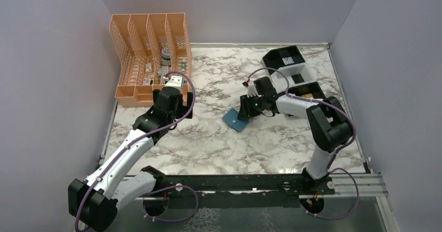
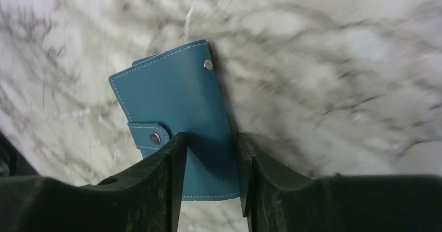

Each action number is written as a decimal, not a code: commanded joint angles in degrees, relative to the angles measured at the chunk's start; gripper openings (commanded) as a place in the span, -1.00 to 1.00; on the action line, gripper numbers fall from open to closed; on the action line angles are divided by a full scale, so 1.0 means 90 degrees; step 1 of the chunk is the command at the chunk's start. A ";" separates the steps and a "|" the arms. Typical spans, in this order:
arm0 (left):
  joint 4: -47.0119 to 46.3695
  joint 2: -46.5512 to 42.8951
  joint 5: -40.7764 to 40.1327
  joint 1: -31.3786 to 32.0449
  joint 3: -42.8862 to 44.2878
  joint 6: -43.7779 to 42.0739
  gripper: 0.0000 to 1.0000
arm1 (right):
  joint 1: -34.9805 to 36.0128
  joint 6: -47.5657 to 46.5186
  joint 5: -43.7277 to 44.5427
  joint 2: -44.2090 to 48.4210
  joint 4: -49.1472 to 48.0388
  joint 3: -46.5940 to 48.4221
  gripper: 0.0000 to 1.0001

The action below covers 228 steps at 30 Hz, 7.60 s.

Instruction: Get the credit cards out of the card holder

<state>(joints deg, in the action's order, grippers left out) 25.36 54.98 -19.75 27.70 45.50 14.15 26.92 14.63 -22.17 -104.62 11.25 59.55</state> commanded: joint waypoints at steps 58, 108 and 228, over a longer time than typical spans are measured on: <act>0.0110 0.0278 0.0231 -0.0041 0.0139 -0.0127 0.99 | -0.1621 0.4114 0.5383 -0.2225 0.2420 0.4779 0.33; 0.0172 0.0386 0.0290 -0.0036 0.0160 -0.0149 0.99 | -0.1762 0.3726 0.5091 -0.2718 0.1927 0.4721 0.21; -0.1852 0.0569 0.4044 0.0417 -0.0906 0.2191 0.88 | 0.1316 0.2105 0.0130 0.1671 -0.1241 -0.2590 -0.61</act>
<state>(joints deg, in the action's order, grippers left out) 14.96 53.76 5.02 27.22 39.03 25.39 38.30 25.96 -17.19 -90.74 4.54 41.67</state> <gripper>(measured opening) 0.962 0.247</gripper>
